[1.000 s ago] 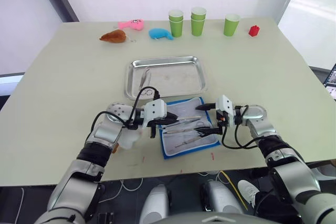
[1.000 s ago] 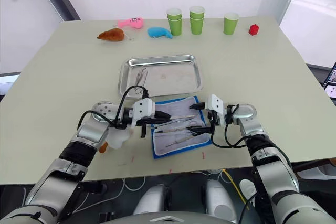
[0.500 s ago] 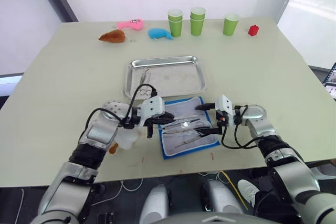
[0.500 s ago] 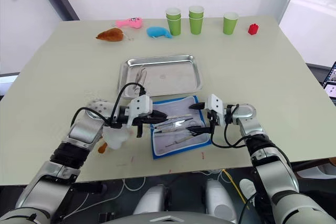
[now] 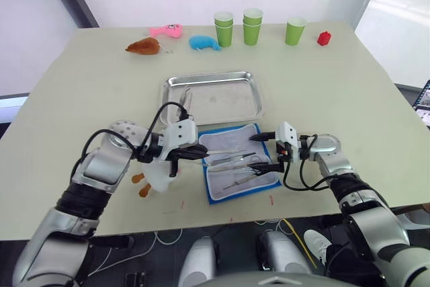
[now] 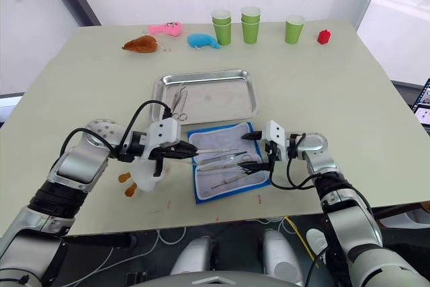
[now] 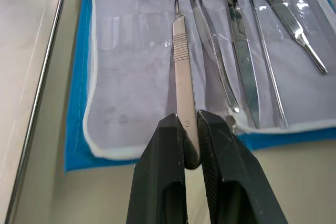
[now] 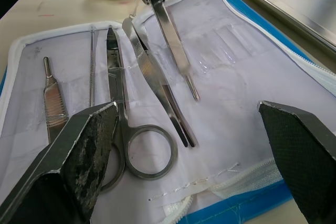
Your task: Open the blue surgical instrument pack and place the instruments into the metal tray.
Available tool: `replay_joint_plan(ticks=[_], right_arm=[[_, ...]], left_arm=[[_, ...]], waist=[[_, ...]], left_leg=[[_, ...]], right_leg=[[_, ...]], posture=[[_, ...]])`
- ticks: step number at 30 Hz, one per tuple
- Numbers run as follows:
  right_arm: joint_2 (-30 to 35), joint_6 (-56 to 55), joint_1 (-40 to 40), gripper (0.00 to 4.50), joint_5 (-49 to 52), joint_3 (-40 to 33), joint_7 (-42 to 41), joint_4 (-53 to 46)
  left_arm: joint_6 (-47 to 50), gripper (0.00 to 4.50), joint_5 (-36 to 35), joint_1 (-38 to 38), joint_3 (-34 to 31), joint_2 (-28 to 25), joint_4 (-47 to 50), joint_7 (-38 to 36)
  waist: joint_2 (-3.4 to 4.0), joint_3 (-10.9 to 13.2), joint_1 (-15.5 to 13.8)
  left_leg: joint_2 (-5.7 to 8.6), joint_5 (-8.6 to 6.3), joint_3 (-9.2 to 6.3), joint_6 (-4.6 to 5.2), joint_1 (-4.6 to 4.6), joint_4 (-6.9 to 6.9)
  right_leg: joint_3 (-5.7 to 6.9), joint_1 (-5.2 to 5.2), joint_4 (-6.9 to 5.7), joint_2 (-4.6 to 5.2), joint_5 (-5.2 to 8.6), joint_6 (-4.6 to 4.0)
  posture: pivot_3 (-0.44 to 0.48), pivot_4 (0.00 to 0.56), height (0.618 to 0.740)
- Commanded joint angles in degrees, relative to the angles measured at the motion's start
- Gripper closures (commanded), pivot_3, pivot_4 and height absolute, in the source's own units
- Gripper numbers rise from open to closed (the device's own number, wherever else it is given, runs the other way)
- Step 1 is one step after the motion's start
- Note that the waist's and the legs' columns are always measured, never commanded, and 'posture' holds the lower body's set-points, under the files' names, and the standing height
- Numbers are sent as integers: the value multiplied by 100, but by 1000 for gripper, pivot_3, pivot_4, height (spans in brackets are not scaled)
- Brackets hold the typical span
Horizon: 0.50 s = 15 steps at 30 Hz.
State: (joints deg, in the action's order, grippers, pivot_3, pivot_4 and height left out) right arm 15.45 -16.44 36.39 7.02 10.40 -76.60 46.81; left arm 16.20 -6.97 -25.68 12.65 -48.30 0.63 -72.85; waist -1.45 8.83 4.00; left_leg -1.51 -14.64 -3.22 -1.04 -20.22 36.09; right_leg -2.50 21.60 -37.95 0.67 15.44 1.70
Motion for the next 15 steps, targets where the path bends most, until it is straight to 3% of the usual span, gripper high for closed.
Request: replay_joint_plan(ticks=[1,15], right_arm=[[22,266,-377,0,-446,351,77,476],[11,244,-348,0,-459,360,62,530]], left_arm=[[68,4441,-208,-26,-294,-223,281,-156],[315,4441,-452,96,-592,-867,538,-517]], waist=[[0,0,0],[1,9,1]], left_leg=[[0,0,1,0,0,0],[-2,0,3,0,-1,-1]], right_leg=[[-1,0,0,0,0,0],[-1,3,0,-1,6,-10]], posture=[[0,150,740],[0,150,740]])
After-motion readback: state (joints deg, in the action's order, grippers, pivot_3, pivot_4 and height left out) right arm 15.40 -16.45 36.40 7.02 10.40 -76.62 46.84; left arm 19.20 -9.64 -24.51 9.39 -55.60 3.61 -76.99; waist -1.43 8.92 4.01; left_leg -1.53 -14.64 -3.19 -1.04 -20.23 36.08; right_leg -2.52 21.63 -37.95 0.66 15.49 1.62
